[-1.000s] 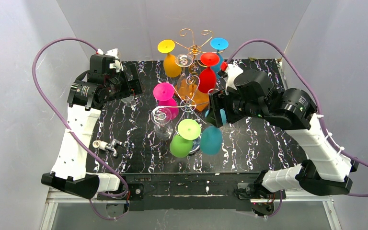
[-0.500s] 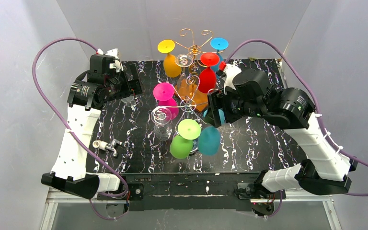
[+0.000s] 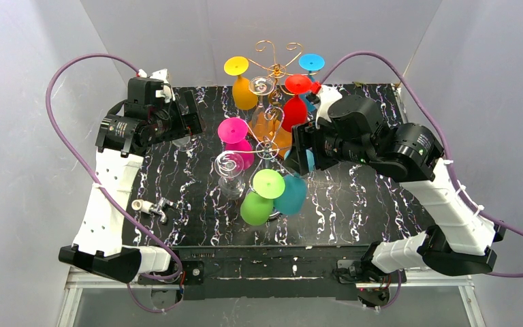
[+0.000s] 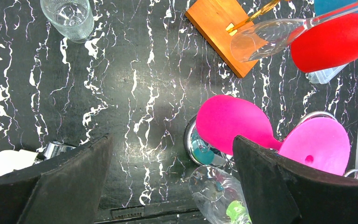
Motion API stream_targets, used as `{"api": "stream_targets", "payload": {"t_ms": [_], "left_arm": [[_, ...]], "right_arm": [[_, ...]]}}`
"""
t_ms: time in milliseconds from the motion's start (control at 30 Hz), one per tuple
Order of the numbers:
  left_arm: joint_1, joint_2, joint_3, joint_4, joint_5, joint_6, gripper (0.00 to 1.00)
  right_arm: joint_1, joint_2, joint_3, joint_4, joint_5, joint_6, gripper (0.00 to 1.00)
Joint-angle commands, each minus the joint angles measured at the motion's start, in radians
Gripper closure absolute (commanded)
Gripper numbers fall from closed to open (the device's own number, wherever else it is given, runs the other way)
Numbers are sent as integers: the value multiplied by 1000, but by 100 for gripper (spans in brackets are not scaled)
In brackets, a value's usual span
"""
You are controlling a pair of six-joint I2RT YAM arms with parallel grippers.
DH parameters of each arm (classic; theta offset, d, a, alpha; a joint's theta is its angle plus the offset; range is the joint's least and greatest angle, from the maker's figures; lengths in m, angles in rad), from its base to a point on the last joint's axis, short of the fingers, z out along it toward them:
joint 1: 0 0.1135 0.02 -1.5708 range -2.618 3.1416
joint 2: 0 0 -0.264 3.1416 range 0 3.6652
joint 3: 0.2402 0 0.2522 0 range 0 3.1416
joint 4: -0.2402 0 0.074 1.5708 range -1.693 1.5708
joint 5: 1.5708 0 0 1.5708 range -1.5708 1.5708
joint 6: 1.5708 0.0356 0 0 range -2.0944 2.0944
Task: Take the wine glass off the wine glass rack
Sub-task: Pick up the wine glass from the wine rack.
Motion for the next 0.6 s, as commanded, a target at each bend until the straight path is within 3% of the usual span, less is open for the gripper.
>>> {"api": "stream_targets", "payload": {"t_ms": [0, 567], "left_arm": [[-3, -18, 7, 8, 9, 14, 1], [-1, -17, 9, 19, 9, 15, 1]], "right_arm": [[4, 10, 43, 62, 32, 15, 48], [4, 11, 1, 91, 163, 29, 49]]}}
